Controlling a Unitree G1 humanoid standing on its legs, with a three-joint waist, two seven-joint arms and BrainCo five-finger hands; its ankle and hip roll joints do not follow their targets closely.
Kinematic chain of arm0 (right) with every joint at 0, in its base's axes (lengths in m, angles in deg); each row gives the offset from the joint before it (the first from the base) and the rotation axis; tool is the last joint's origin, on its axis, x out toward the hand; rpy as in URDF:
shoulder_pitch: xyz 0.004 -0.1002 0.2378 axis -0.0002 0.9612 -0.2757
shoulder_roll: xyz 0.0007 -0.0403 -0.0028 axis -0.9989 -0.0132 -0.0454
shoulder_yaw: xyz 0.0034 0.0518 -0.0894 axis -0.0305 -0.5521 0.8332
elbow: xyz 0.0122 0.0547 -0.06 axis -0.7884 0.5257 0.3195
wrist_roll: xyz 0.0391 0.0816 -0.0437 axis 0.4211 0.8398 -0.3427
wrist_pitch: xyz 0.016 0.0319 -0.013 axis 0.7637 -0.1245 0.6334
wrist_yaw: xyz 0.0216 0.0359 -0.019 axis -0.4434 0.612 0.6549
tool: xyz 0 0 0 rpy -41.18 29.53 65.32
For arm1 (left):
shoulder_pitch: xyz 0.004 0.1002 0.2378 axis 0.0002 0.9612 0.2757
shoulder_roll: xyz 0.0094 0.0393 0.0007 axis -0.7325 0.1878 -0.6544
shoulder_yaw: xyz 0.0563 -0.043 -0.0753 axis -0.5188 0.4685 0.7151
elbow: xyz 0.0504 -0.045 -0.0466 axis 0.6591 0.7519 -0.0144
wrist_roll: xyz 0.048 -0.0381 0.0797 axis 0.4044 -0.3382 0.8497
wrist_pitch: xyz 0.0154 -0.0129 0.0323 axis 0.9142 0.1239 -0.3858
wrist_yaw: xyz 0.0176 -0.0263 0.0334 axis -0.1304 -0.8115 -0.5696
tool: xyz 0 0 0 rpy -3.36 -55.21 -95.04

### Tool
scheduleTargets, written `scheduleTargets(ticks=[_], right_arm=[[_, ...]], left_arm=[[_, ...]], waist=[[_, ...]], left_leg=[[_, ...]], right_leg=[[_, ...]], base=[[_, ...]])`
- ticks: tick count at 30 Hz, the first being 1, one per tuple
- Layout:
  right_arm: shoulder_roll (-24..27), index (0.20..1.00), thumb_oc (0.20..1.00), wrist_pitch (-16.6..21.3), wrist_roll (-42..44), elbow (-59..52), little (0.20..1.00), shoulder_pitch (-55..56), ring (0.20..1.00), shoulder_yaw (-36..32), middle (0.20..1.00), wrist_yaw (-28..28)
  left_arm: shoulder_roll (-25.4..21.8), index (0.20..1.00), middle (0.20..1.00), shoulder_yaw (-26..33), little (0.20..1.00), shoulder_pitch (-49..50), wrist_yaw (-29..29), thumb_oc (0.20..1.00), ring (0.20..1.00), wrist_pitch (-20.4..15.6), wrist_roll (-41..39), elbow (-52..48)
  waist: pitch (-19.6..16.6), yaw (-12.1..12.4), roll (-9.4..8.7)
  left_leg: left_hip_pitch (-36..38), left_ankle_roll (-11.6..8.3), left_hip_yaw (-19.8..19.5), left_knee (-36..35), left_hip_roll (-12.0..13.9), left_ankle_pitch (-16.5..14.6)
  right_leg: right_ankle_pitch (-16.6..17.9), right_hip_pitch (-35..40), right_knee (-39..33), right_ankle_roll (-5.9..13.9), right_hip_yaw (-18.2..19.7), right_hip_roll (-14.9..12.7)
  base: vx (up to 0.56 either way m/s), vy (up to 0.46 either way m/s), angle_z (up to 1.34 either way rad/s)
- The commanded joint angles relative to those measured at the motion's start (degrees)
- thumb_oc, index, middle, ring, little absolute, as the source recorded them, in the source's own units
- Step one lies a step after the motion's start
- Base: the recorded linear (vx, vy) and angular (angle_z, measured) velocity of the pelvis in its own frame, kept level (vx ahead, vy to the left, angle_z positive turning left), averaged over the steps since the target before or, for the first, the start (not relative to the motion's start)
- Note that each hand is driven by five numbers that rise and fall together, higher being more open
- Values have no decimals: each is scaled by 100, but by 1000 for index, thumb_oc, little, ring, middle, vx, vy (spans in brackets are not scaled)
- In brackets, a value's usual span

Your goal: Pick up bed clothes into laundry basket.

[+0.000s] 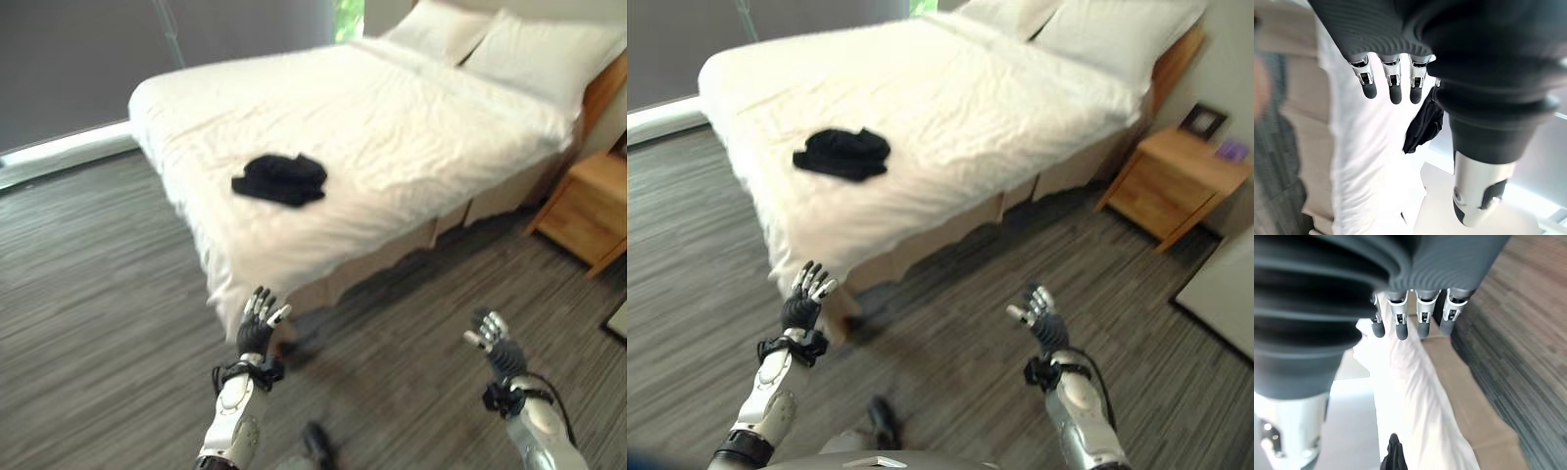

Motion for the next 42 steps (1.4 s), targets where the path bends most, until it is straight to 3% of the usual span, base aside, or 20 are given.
scheduleTargets(ticks=[1, 3, 6, 9, 11, 14, 19, 24, 27, 32, 34, 35, 39, 40, 42], right_arm=[[138, 1000, 1000, 249, -313, -158, 1000, -648, 1000, -499, 1000, -15], [175, 1000, 1000, 232, -368, -166, 1000, -605, 1000, -576, 1000, -30], [311, 1000, 1000, 205, -511, -133, 1000, -506, 1000, -856, 1000, -75], [478, 1000, 1000, 203, -725, 12, 1000, -497, 1000, -1073, 1000, -138], [559, 1000, 1000, 188, -831, 115, 1000, -533, 1000, -1155, 1000, -225], [785, 1000, 1000, 108, -941, 346, 1000, -888, 1000, -1111, 1000, -309], [1398, 1000, 1000, -60, -1144, 579, 1000, -1535, 1000, -913, 1000, -266], [1858, 1000, 1000, -209, -1624, 1479, 1000, -3332, 1000, 144, 1000, -310], [1722, 1000, 1000, -311, -1843, 2369, 1000, -4502, 1000, 775, 1000, -467], [1039, 1000, 1000, -495, -2301, 4314, 1000, -6509, 1000, 1821, 1000, -533], [932, 1000, 1000, -477, -2400, 4540, 1000, -6709, 1000, 1904, 1000, -549], [737, 1000, 1000, -548, -2674, 5192, 1000, -7130, 1000, 2032, 1000, -624], [746, 1000, 1000, -613, -2721, 5542, 1000, -7494, 1000, 2030, 1000, -653], [628, 1000, 1000, -740, -2621, 6147, 1000, -7915, 1000, 1896, 1000, -716], [611, 1000, 1000, -765, -2626, 6247, 1000, -8070, 1000, 1873, 1000, -752]], left_arm=[[-271, 1000, 1000, 291, 1000, -606, -108, 1000, 1000, -334, 575, -434], [-344, 1000, 1000, 310, 1000, -657, -101, 1000, 1000, -347, 649, -396], [-407, 1000, 1000, 326, 1000, -719, -4, 1000, 1000, -351, 565, -321], [-437, 1000, 1000, 238, 1000, -765, 30, 1000, 1000, -354, 684, -132], [-467, 1000, 1000, 155, 1000, -770, 3, 1000, 1000, -362, 795, -47], [-301, 1000, 1000, 119, 1000, -599, -22, 1000, 1000, -338, 745, -62], [-249, 1000, 1000, -48, 1000, -243, 271, 1000, 1000, -169, 578, -293], [-354, 1000, 1000, -127, 1000, -236, 341, 1000, 1000, -154, 552, -418], [-345, 1000, 1000, -91, 1000, -132, 352, 1000, 1000, -176, 325, -481], [-361, 1000, 1000, -152, 1000, -101, 358, 1000, 1000, -197, 226, -475], [-391, 1000, 1000, -143, 1000, -74, 378, 1000, 1000, -201, 244, -511], [-406, 1000, 1000, -117, 1000, -21, 371, 1000, 1000, -228, 225, -560], [-505, 1000, 1000, -5, 1000, 99, 376, 1000, 1000, -264, 266, -695], [-650, 1000, 1000, 67, 1000, 201, 373, 1000, 1000, -289, 359, -858], [-668, 1000, 1000, 86, 1000, 214, 355, 1000, 1000, -299, 352, -879]], waist=[[635, -180, 280], [646, -232, 278], [558, -321, 239], [439, -411, 91], [428, -396, -16], [366, -181, -165], [225, 23, -74], [216, 268, -9], [227, 423, 34], [277, 673, 171], [295, 709, 206], [318, 828, 269], [371, 901, 372], [443, 1086, 537], [465, 1116, 604]], left_leg=[[556, -847, -286, -18, 605, 132], [631, -864, -373, -38, 578, 95], [714, -989, -681, -58, 555, -58], [815, -1048, -1051, -63, 455, -254], [919, -1038, -1255, -63, 385, -320], [977, -1029, -1385, -49, 297, -369], [997, -1052, -1538, -49, 404, -381], [1007, -1150, -1635, -52, 531, -343], [964, -1204, -1677, -63, 590, -283], [842, -1286, -1837, -63, 657, -170], [829, -1296, -1882, -63, 659, -151], [776, -1323, -1981, -63, 655, -114], [652, -1347, -2114, -63, 636, -43], [467, -1374, -2302, -63, 593, 54], [379, -1391, -2369, -63, 577, 92]], right_leg=[[1885, -1137, -872, 216, 515, -272], [1843, -1164, -1148, 176, 483, -329], [1687, -1096, -2594, 115, 545, -452], [1773, -1063, -3935, 246, 1377, -350], [1935, -1058, -3978, 304, 1558, -356], [2087, -850, -4120, 315, 1407, -433], [1832, -564, -4295, 226, 1185, -276], [1688, -370, -4455, 107, 1064, -133], [1662, -329, -4520, 44, 1045, -62], [1604, -263, -4580, -73, 954, 33], [1587, -246, -4579, -88, 911, 43], [1570, -204, -4612, -110, 830, 53], [1566, -235, -4643, -139, 758, 60], [1579, -289, -4676, -154, 657, 52], [1590, -340, -4683, -158, 611, 38]], base=[[353, 75, 89], [249, -2, 134], [281, -89, 106], [294, -109, 110], [209, -100, 72], [111, -109, 68], [127, -120, 15], [58, -115, 2], [22, -114, -1], [8, -97, -1], [15, -80, 19], [10, -105, 28], [-23, -68, 25], [-36, -59, 23], [-53, -40, 24]])
